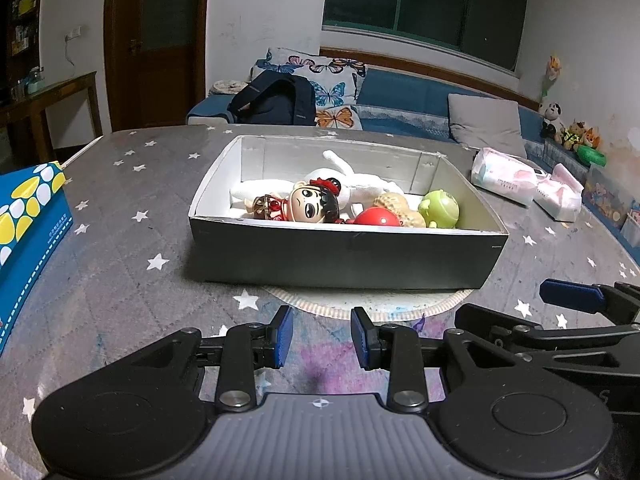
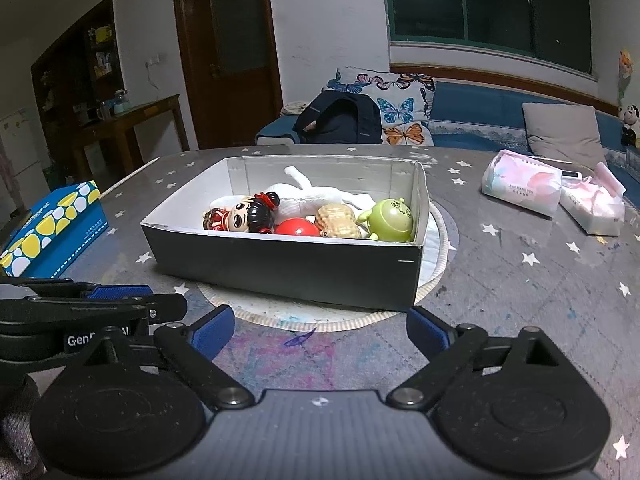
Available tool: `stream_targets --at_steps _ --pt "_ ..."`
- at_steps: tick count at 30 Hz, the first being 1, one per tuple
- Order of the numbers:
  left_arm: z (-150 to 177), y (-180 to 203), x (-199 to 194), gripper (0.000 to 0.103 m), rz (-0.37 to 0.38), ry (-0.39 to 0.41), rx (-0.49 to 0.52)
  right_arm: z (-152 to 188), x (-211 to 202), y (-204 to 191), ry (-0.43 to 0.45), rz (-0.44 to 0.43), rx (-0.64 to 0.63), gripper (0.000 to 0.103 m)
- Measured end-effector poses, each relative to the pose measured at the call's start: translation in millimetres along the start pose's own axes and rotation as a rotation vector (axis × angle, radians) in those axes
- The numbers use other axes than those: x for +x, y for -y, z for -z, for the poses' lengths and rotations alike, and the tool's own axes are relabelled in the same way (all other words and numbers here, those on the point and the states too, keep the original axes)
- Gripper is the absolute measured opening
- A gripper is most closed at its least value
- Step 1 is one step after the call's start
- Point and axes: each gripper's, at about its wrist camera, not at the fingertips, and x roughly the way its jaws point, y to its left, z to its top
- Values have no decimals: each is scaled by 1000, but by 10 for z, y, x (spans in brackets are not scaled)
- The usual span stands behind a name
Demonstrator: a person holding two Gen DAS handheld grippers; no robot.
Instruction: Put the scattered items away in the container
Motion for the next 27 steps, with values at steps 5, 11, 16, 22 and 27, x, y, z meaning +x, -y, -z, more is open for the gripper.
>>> stream_targets --at_steps 5,11,16,22,27 --pt "5 13 21 34 1 -5 4 3 23 14 -5 0 3 96" --pt "11 22 68 33 2 -15 4 1 74 35 -15 5 10 98" --pt "-1 5 107 33 -1 -21 -2 -5 124 37 -23 3 8 98" --pt "-17 -16 161 33 -5 -31 -7 -17 202 33 -37 2 8 98" --pt "-33 -33 203 32 -12 -35 -8 -13 260 43 -48 4 8 103"
